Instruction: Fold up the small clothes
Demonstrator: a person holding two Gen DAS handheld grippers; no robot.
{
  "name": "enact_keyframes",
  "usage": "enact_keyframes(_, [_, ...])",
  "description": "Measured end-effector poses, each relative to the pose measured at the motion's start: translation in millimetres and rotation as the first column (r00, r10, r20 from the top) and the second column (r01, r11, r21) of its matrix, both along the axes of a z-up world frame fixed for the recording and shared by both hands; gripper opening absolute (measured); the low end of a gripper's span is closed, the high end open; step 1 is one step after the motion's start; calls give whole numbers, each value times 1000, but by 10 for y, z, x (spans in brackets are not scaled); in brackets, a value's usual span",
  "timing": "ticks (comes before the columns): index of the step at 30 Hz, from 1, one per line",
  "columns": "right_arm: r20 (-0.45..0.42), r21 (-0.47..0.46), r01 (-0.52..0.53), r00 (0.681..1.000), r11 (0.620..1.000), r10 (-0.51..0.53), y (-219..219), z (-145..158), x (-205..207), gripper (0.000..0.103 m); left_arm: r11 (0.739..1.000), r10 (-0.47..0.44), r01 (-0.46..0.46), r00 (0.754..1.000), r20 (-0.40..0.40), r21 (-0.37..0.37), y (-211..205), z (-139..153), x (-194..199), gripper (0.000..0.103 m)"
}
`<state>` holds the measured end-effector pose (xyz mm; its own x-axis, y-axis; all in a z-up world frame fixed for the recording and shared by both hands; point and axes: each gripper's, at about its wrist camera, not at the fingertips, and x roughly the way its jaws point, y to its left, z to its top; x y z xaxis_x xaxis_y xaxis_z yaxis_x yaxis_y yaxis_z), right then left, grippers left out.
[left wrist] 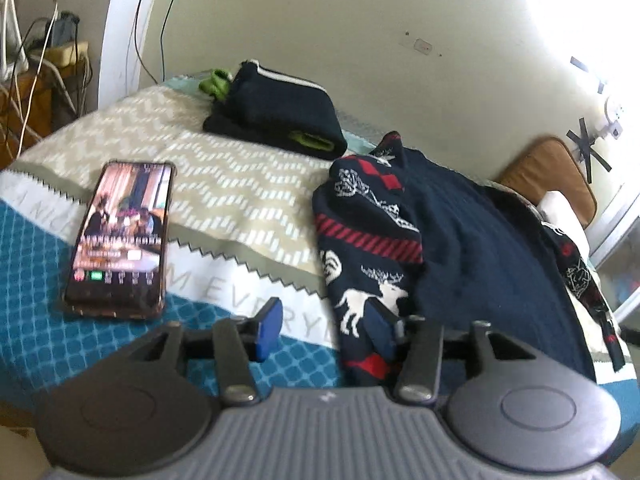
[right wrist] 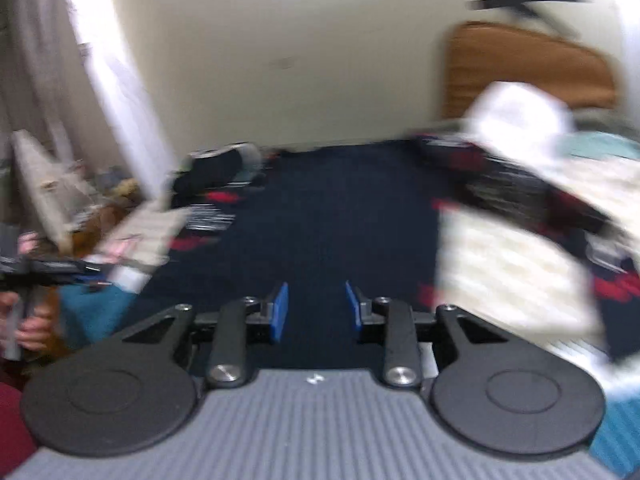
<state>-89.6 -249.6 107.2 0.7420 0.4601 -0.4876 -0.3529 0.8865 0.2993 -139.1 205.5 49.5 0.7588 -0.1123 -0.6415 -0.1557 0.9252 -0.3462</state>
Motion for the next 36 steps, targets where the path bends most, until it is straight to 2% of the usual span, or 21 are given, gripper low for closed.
enact_keyframes(3, [-8,24,-171,985,985,171,501,-77,548,35,1000,-18,18,1000,-4,-25,9,-80,-39,49])
enact_keyframes(6, [-48,70,-270,961,960,274,980,-213,1047,35,997,-41,40,999,-5,-64,-4,-150,-79,50])
enact_keyframes(9, [-128,100,-301,941,948,312,1374,-414,1600,36,997,-38,38,999,2,-72,-21,-188,-81,50])
enact_keyframes(10, [-164,108,-306,933,946,320,1472,-496,1744,39,997,-31,32,999,8,-75,1,-182,-94,51])
enact_keyframes(13, [-245,81,-307,916,948,317,1624,-714,1949,43,996,9,-7,1000,22,-86,130,-162,-146,54])
enact_keyframes(14, [-240,92,-308,916,947,321,1629,-735,1971,43,996,25,-23,999,21,-87,175,-158,-156,54])
enact_keyframes(15, [-229,106,-325,912,940,341,1702,-716,1998,27,995,41,-39,999,17,-87,215,-156,-158,54])
enact_keyframes(16, [-269,129,-357,885,925,379,1802,-695,2058,8,995,53,-52,999,11,-88,255,-154,-153,54])
enact_keyframes(17, [-277,161,-367,874,916,399,1857,-633,2107,8,994,66,-65,998,3,-87,281,-151,-131,54])
enact_keyframes(19, [-211,180,-412,871,893,444,1948,-404,2080,8,993,84,-84,996,-9,-78,325,-120,-76,54])
enact_keyframes(22, [-109,205,-449,873,870,476,1810,104,2097,8,995,86,-86,996,5,-55,331,-12,11,54])
enact_keyframes(25, [-62,142,-466,876,873,478,1461,538,2181,8,997,73,-73,997,31,-19,284,128,156,57])
enact_keyframes(27, [-70,71,-464,881,883,469,1099,728,2241,8,998,58,-58,997,48,4,240,228,314,58])
enact_keyframes(30, [-96,-35,-411,909,911,406,670,811,2344,8,999,18,-20,997,70,28,126,364,636,59])
enact_keyframes(32, [-113,-59,-379,922,924,371,377,791,2395,8,999,-19,15,996,85,52,14,440,942,62])
enact_keyframes(35, [-164,-42,-296,944,954,285,-36,591,2492,19,995,-82,77,994,78,65,-179,448,1493,66])
enact_keyframes(36, [-184,-31,-250,953,968,240,-198,476,2513,38,993,-102,97,993,63,69,-248,424,1717,66])
